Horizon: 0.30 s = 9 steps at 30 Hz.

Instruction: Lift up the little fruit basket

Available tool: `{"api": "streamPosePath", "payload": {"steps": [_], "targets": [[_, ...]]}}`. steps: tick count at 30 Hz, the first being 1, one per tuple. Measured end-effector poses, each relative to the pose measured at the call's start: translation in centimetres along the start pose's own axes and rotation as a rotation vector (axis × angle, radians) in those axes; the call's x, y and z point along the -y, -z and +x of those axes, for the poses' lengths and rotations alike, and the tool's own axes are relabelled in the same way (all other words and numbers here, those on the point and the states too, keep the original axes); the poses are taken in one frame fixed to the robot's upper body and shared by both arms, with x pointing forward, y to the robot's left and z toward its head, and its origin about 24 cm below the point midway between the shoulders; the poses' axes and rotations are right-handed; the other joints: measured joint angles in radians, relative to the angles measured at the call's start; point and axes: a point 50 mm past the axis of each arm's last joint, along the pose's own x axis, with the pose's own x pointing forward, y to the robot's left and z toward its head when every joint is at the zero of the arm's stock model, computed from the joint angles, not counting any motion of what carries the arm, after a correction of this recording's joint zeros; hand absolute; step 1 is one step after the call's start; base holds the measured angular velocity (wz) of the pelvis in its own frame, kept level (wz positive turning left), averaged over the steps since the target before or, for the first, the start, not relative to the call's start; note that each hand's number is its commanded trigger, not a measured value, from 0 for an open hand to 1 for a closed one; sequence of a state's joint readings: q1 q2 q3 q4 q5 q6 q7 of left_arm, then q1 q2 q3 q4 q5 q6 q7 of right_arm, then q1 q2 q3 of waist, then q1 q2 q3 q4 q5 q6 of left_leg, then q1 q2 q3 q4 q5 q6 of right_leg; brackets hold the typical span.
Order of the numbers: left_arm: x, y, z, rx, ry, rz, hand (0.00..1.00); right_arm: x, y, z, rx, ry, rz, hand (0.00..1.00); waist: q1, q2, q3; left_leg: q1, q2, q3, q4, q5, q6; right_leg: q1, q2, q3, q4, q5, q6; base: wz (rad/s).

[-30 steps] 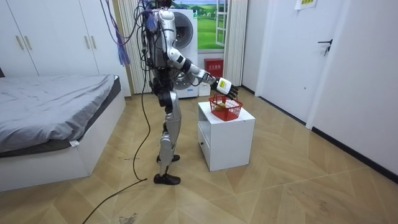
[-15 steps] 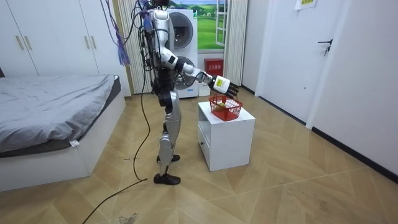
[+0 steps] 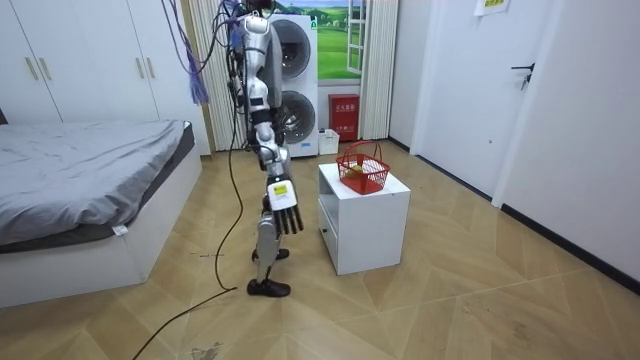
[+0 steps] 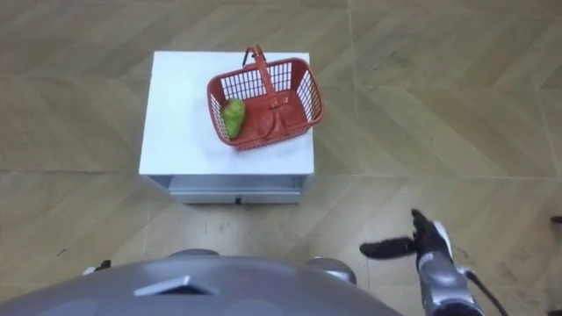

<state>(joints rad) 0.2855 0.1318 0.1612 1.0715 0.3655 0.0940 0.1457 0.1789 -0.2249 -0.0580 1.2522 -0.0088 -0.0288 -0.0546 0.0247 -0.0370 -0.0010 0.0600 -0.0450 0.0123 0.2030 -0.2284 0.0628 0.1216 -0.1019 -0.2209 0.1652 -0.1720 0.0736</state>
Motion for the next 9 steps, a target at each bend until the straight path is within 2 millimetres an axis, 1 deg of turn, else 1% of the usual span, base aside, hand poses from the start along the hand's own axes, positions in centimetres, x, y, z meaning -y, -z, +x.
{"api": "streamPosePath", "payload": {"steps": [1,2,4,6,7,9], "targets": [[0.2,0.1,0.0,-0.015,0.006,0.001,0.0,-0.1,1.7,-0.2,-0.076,-0.003,-0.023,0.0,-0.003,0.002,-0.0005,0.005,0.0,-0.009,-0.001,0.0,0.0,0.007,0.0,0.001,0.0,-0.001,0.002,0.1],[0.2,0.2,0.0,-0.023,0.006,0.002,0.0,-0.5,3.1,-0.4,-0.139,-0.016,-0.043,0.0,-0.005,0.004,-0.0032,0.009,0.0,-0.016,-0.001,0.0,0.0,0.013,0.0,0.0,0.0,-0.001,0.002,0.11],[0.2,0.3,0.0,-0.035,0.008,0.002,0.0,-1.3,4.4,-0.8,-0.206,-0.042,-0.057,0.0,-0.005,0.003,0.0001,0.019,0.001,-0.019,0.0,-0.002,-0.002,0.021,0.003,0.0,0.001,-0.001,0.002,0.03],[0.3,0.4,0.0,-0.037,0.017,0.001,0.0,-1.9,5.0,-0.9,-0.239,-0.072,-0.08,0.0,-0.007,0.003,0.0014,0.022,0.001,-0.019,0.001,-0.002,-0.003,0.023,0.003,0.0,0.001,-0.001,0.001,-0.06],[0.3,0.2,0.0,-0.033,0.022,0.0,0.0,-2.3,5.0,-1.0,-0.252,-0.082,-0.094,0.0,-0.009,0.007,0.0025,0.023,0.001,-0.016,0.002,-0.002,-0.003,0.023,0.003,0.003,0.001,-0.001,0.001,-0.07],[0.4,0.1,0.0,-0.031,0.038,0.002,0.0,-2.4,4.8,-0.9,-0.257,-0.095,-0.111,0.0,-0.014,0.014,0.0018,0.025,0.0,-0.011,0.006,-0.002,-0.003,0.024,0.002,0.004,0.004,-0.001,0.001,-0.06]]}}
